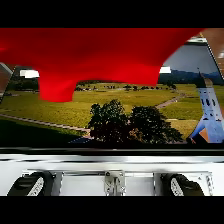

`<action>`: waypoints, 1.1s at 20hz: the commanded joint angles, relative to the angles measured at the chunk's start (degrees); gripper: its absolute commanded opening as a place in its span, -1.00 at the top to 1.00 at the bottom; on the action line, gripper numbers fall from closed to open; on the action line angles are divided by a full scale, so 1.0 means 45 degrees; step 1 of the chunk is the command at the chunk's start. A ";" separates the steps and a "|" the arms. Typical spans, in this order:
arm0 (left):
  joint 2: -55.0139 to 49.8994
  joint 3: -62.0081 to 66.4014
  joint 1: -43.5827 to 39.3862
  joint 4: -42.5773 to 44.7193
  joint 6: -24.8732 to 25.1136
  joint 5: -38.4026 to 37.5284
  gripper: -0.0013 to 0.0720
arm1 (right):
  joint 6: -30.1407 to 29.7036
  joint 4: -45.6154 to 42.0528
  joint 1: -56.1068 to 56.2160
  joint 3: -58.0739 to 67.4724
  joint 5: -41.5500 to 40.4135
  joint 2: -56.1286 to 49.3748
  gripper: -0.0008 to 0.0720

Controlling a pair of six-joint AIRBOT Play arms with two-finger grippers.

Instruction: Fold the shirts.

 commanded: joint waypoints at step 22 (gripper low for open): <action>-0.3643 -1.0040 -0.0044 0.2409 -0.3458 -0.0262 0.85 | 0.4585 -0.5513 0.0525 -0.5017 0.3531 -0.6989 0.82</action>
